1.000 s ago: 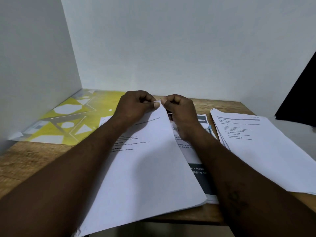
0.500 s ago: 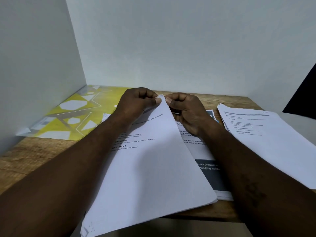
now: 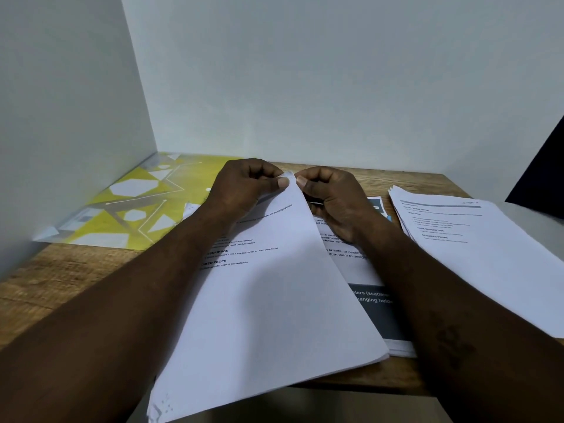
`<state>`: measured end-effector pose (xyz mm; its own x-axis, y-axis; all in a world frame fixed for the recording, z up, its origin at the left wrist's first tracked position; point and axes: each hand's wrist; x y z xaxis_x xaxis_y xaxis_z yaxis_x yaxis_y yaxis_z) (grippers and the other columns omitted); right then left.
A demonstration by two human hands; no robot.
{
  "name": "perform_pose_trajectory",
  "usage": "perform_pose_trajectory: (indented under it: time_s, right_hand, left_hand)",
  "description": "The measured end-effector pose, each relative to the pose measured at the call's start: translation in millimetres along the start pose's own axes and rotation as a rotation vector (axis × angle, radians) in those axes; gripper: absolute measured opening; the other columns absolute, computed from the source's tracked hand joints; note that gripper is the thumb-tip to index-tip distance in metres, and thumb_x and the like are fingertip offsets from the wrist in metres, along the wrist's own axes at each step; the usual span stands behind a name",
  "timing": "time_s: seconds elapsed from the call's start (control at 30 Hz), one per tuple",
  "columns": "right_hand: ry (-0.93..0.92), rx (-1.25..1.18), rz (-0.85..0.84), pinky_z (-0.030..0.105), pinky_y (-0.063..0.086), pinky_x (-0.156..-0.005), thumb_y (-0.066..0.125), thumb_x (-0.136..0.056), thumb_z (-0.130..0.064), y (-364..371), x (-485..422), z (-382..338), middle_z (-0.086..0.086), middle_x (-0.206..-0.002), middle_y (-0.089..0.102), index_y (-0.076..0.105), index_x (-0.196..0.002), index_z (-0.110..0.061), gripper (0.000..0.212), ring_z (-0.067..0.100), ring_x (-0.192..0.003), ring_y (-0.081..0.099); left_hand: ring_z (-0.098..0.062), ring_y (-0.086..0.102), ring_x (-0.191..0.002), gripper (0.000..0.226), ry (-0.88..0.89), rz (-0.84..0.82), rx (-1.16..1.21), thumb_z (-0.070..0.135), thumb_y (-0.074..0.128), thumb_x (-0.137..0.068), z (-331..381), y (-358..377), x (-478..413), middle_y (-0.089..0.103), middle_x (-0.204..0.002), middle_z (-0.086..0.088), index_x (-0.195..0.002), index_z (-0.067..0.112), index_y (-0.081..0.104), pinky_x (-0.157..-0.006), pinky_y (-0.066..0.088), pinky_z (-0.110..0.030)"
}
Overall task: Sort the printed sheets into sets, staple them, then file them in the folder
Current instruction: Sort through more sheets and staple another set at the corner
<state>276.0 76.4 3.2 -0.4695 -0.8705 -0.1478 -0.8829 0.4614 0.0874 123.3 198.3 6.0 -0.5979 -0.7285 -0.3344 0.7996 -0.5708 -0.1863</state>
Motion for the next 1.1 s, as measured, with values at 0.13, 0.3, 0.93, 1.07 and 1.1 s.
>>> perform_pose_trajectory:
  time_s: [0.13, 0.3, 0.93, 1.07, 1.1]
  right_hand:
    - [0.012, -0.007, -0.007, 0.031, 0.061, -0.079, 0.071, -0.099, -0.009, -0.1, 0.1, -0.1, 0.009, -0.095, 0.076, 0.075, -0.097, -0.008, 0.005, 0.022, -0.086, 0.07]
    - [0.001, 0.004, -0.006, 0.029, 0.06, -0.076, 0.07, -0.1, -0.009, 0.4, -0.3, 0.3, 0.01, -0.096, 0.076, 0.074, -0.098, -0.007, 0.005, 0.022, -0.086, 0.069]
    - [-0.111, 0.083, 0.077, 0.035, 0.052, -0.072, 0.078, -0.09, 0.001, 2.9, 0.5, -1.6, 0.018, -0.083, 0.07, 0.074, -0.098, 0.009, 0.012, 0.026, -0.074, 0.059]
    - [-0.11, 0.098, 0.082, 0.035, 0.051, -0.071, 0.078, -0.09, 0.001, 3.5, 0.4, -1.8, 0.016, -0.081, 0.07, 0.075, -0.096, 0.006, 0.008, 0.024, -0.072, 0.059]
    - [-0.11, 0.105, 0.085, 0.035, 0.051, -0.07, 0.078, -0.09, 0.001, 3.4, 0.1, -1.6, 0.016, -0.081, 0.069, 0.075, -0.096, 0.006, 0.008, 0.024, -0.072, 0.058]
  left_hand:
    - [-0.011, 0.067, -0.077, 0.013, -0.006, -0.012, 0.009, 0.019, 0.09, -0.08, -2.2, -2.0, -1.9, 0.077, -0.083, 0.001, -0.086, 0.012, 0.08, -0.084, 0.055, -0.034]
    - [-0.011, 0.067, -0.077, 0.013, -0.003, -0.014, 0.008, 0.019, 0.091, -0.079, -1.8, -3.4, -1.9, 0.077, -0.083, 0.001, -0.085, 0.013, 0.081, -0.084, 0.054, -0.034]
    - [-0.015, 0.072, -0.087, 0.019, 0.012, -0.008, -0.03, 0.029, 0.087, -0.084, -0.6, 0.4, -0.1, 0.079, -0.094, -0.009, -0.084, 0.012, 0.08, -0.097, 0.057, -0.048]
    - [-0.014, 0.07, -0.085, 0.018, -0.002, -0.002, -0.038, 0.029, 0.088, -0.084, 0.6, 0.2, 0.1, 0.079, -0.093, -0.008, -0.083, 0.013, 0.079, -0.095, 0.057, -0.048]
    - [-0.013, 0.07, -0.084, 0.018, -0.005, -0.001, -0.041, 0.029, 0.088, -0.084, 1.1, 0.5, 0.5, 0.079, -0.093, -0.008, -0.083, 0.013, 0.079, -0.095, 0.057, -0.047]
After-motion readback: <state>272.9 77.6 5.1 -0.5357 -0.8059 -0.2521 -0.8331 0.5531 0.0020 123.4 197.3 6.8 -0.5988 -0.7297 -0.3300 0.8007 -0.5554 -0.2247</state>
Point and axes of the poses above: each hand's wrist, its own x-axis away from the middle knuckle, its own y-axis out of the palm, z = x × y
